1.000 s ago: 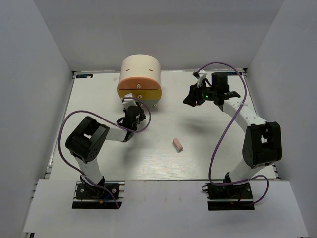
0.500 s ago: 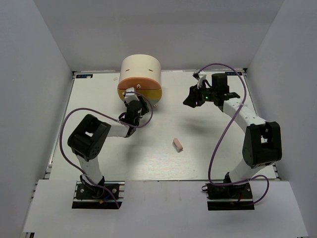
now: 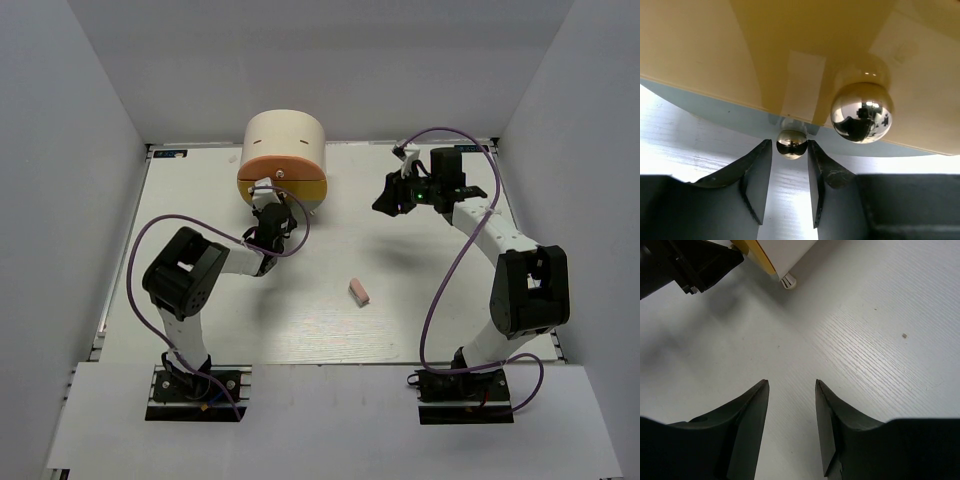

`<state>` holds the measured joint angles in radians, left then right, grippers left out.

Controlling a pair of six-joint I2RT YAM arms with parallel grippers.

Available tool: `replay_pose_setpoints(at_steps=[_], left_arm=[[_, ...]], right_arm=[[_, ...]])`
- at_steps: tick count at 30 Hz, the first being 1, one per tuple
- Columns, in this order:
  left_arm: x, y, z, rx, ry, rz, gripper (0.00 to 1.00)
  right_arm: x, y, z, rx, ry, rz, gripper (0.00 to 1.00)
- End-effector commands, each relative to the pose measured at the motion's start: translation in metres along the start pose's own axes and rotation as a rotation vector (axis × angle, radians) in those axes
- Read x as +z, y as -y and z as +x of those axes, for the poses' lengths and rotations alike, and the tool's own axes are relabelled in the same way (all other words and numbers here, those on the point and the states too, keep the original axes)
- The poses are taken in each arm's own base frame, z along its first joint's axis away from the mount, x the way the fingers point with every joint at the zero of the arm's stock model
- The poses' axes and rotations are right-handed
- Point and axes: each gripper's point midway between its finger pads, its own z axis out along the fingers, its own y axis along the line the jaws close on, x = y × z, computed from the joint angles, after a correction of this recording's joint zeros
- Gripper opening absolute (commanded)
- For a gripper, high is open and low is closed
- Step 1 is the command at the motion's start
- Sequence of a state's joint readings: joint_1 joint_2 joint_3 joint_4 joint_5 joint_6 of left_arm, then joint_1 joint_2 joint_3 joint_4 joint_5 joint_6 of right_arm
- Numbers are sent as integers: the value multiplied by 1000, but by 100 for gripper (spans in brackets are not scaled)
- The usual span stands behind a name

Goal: Sort the stationery into containers
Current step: Open the drawer in the storage box.

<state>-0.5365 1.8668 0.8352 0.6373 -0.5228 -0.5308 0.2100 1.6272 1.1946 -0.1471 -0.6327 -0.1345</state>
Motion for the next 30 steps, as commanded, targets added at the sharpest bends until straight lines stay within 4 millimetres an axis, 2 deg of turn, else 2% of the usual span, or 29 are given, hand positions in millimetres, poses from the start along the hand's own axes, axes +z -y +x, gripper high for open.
replay_pose_setpoints(at_steps=[1, 8, 9, 15, 18, 19, 22, 25, 30], left_arm=[[5, 5, -22, -28, 66, -7, 44], [7, 11, -30, -44, 90, 6, 38], [7, 11, -30, -44, 90, 6, 32], [6, 9, -29, -45, 91, 7, 12], [3, 5, -25, -39, 82, 2, 5], [1, 8, -28, -44, 85, 14, 5], [-3, 4, -22, -38, 72, 19, 0], [-12, 1, -13, -25, 50, 27, 0], [-19, -4, -13, -32, 46, 25, 0]], right_arm=[[-5, -3, -13, -35, 43, -11, 48], [-5, -3, -12, -33, 41, -10, 48], [-5, -3, -12, -32, 40, -12, 48], [-5, -3, -10, -27, 39, -11, 48], [-5, -4, -9, -27, 38, -12, 48], [-4, -5, -9, -23, 37, -17, 48], [-4, -5, -9, -23, 37, -22, 48], [-3, -5, -9, -23, 41, -21, 48], [-4, -4, -7, -12, 37, -19, 48]])
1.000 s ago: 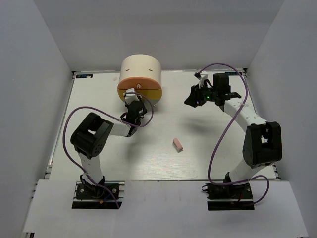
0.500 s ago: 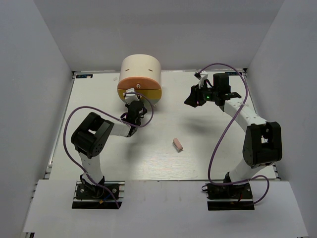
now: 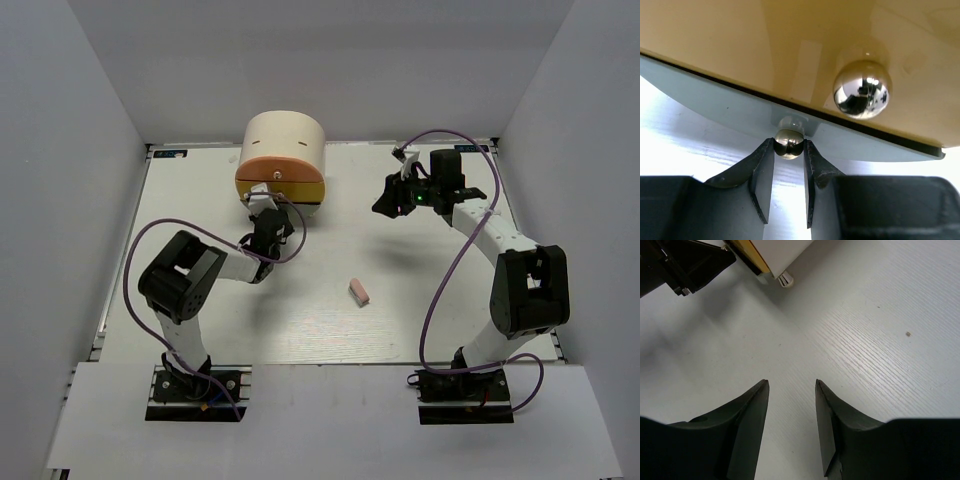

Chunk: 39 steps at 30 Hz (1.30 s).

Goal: Sort the stationery into containers
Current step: Open the drawer in the storage box.

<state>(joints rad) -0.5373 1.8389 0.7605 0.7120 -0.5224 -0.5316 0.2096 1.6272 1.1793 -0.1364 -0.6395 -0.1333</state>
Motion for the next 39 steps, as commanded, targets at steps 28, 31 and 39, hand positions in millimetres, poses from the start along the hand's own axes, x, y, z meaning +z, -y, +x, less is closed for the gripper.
replay_pose_setpoints(at_steps=[28, 31, 39], left_arm=[[-47, 0, 1, 5, -100, 79, 74], [-47, -2, 0, 16, -94, 70, 81], [-71, -9, -27, 35, -53, 72, 85]], right_arm=[[-11, -49, 11, -134, -103, -242, 90], [-13, -64, 21, -198, -139, -263, 90], [-8, -95, 81, -253, -332, -263, 90]])
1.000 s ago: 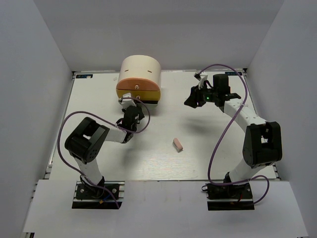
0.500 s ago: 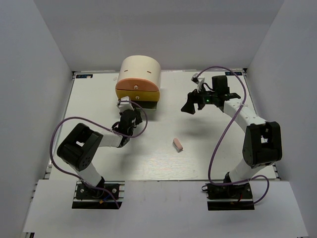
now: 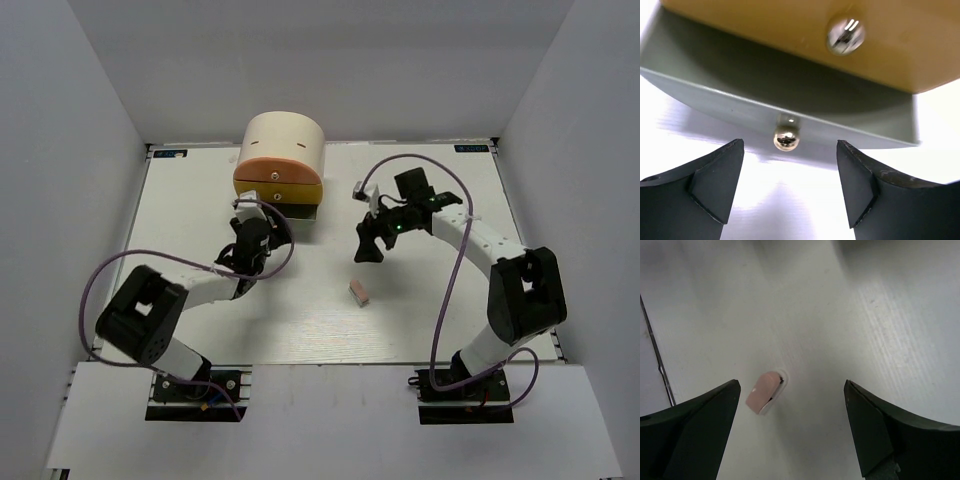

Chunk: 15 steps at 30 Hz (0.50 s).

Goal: Sort the stationery into containers
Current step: Open the drawer in the storage box, then pick up the pen from the center of the board.

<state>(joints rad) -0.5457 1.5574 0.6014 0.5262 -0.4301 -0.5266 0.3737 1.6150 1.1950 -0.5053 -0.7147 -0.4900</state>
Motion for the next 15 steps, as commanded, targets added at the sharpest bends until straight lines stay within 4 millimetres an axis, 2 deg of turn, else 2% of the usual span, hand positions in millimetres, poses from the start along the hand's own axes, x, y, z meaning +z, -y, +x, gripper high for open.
replay_pose_setpoints(at_steps=[1, 2, 4, 5, 7, 9, 10, 15], left_arm=[[-23, 6, -35, -13, 70, 27, 85], [-29, 0, -31, 0, 46, 13, 85], [-41, -5, -27, -1, 26, 16, 85], [-52, -6, -35, -15, 26, 16, 85], [-63, -14, -30, -28, 2, 2, 85], [-80, -19, -35, -57, 0, 1, 85], [-86, -24, -30, -61, -9, -5, 85], [-112, -41, -34, -101, 15, -26, 85]], right_arm=[[3, -20, 18, -35, -99, 14, 89], [5, -16, 27, -27, -140, 52, 87], [12, -23, 34, -25, -180, 56, 84], [13, -20, 40, -36, -215, 93, 82], [20, -30, 45, -32, -247, 92, 80], [21, -26, 53, -12, -293, 145, 78], [21, -23, 59, 0, -319, 168, 77], [32, -40, 77, 70, -411, 170, 73]])
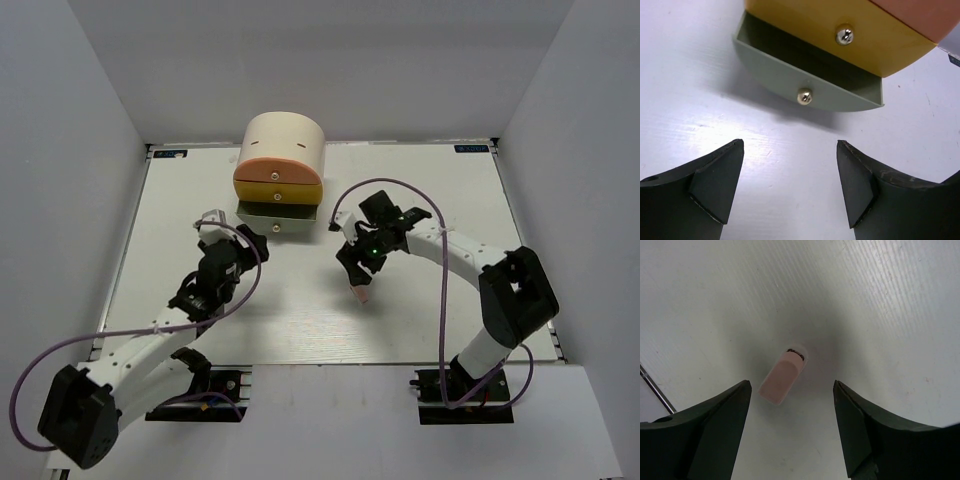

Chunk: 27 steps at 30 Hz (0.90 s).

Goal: Sort the stationery into containers
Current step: Pick up the pen from the center of the board.

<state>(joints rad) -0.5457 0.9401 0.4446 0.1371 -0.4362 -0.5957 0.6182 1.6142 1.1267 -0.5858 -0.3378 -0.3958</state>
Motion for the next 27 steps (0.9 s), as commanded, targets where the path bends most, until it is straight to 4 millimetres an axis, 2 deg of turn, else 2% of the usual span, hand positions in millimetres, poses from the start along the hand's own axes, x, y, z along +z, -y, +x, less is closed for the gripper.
replay_pose_setpoints(at_steps=[1, 2, 9, 12, 17, 19, 20, 23, 26, 27], left_arm=[[-17, -21, 12, -1, -42, -58, 85], [-22, -20, 7, -10, -26, -47, 85], [-30, -25, 5, -14, -29, -61, 85], [-33, -27, 5, -13, -30, -62, 85], [-39, -32, 4, -9, -30, -73, 85], [-41, -32, 3, -9, -30, -73, 85], [-42, -31, 1, -13, -24, -69, 85], [-43, -34, 5, -20, -30, -73, 85], [-48, -36, 6, -47, -34, -63, 83], [-48, -34, 7, -47, -41, -54, 83]], right_arm=[[7, -10, 20, 73, -97, 21, 72], [9, -15, 21, 67, -105, 16, 72], [25, -32, 37, 71, -188, 8, 69], [30, -34, 41, 90, -205, 24, 68], [36, -32, 43, 97, -215, 46, 50], [36, -31, 40, 90, -209, 44, 38], [36, -30, 38, 84, -201, 44, 29], [34, -29, 32, 44, -177, 41, 18], [26, -28, 17, -14, -134, 29, 5], [22, -25, 5, -63, -105, 29, 0]])
